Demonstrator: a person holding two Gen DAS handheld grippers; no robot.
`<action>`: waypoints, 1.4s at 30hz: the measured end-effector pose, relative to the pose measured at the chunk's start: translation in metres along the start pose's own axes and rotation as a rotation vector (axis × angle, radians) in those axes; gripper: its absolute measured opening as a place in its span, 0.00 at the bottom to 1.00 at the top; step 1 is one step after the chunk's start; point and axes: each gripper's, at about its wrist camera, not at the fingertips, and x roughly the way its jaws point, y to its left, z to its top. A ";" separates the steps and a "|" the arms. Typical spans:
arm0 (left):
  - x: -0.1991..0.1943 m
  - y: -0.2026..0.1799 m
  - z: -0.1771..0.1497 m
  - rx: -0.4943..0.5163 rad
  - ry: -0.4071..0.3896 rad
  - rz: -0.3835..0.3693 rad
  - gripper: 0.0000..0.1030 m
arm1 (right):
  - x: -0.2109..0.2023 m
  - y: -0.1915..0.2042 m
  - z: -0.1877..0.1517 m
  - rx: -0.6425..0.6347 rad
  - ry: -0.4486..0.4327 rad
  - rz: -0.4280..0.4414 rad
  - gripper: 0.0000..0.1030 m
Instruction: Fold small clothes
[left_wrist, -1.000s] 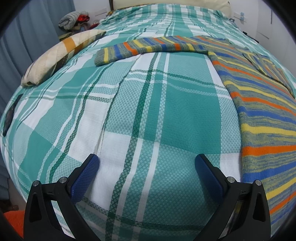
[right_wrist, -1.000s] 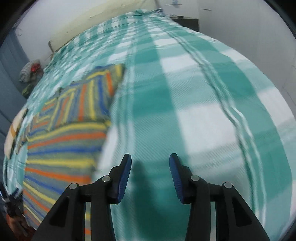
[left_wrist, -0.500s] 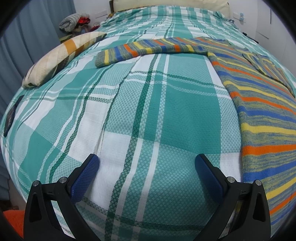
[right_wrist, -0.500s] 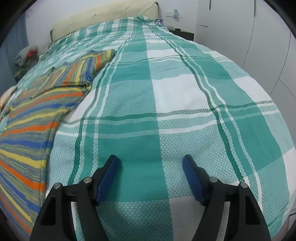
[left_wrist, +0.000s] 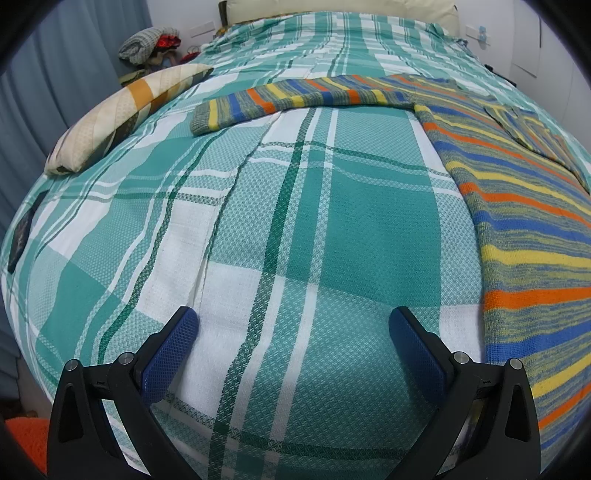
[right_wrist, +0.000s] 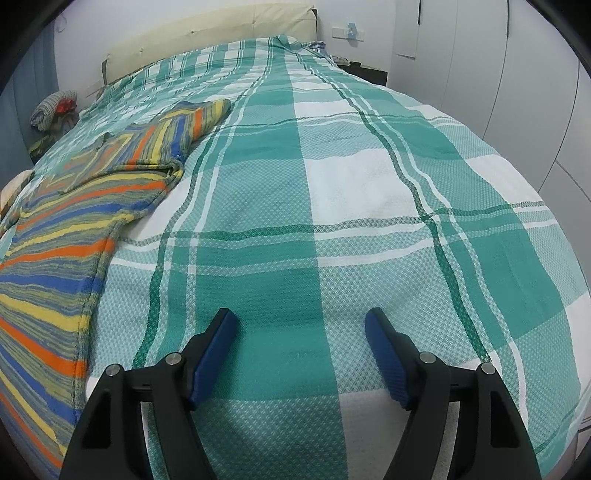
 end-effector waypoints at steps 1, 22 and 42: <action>0.000 0.000 0.000 0.000 0.000 0.000 0.99 | 0.000 0.000 0.000 0.000 0.000 0.000 0.71; 0.000 0.000 0.000 0.000 -0.001 0.001 0.99 | 0.000 0.000 0.000 -0.004 -0.001 -0.005 0.71; 0.000 -0.001 0.000 0.000 -0.001 0.001 0.99 | 0.002 0.000 0.000 -0.013 0.000 -0.019 0.71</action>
